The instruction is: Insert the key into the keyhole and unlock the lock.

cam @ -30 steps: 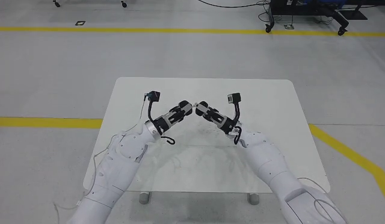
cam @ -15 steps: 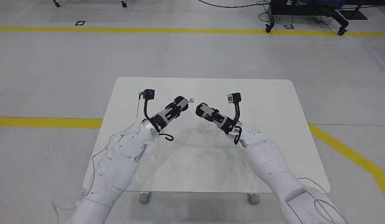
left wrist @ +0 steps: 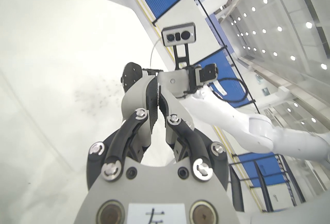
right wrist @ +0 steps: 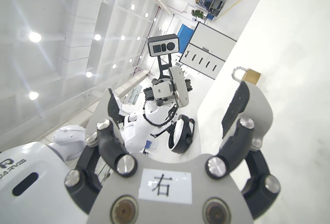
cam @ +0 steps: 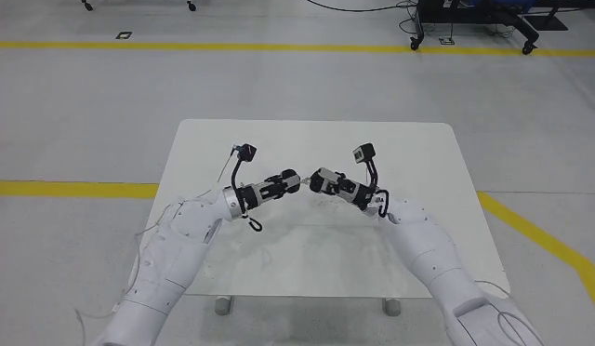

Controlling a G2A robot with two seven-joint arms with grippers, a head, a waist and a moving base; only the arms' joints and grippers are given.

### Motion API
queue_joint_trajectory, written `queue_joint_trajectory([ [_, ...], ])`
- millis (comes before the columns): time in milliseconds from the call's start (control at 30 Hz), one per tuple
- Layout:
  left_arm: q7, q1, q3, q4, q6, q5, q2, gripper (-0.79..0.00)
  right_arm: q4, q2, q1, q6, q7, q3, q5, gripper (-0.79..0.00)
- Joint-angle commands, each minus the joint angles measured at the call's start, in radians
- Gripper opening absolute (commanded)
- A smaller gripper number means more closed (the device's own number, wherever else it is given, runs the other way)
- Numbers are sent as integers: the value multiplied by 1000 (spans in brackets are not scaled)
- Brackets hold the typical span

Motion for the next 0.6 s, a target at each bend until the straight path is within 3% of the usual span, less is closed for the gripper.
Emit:
queue_joint_trajectory([
  [0, -36, -13, 4, 10, -8, 2, 2, -785, -63, 16, -28, 46, 48, 19, 18, -197],
  [33, -38, -15, 7, 12, -10, 1, 2, -785, -84, 23, -38, 67, 68, 24, 20, -348],
  [67, -38, -16, 9, 14, -11, -1, 2, -785, -95, 27, -44, 79, 80, 27, 17, -419],
  [200, -56, -22, 17, 21, -23, -23, 3, -785, -115, 42, -60, 106, 103, 31, -27, -545],
  [567, -63, -35, 41, 28, -29, -9, 6, -785, -125, 41, -57, 124, 115, -7, -33, -671],
])
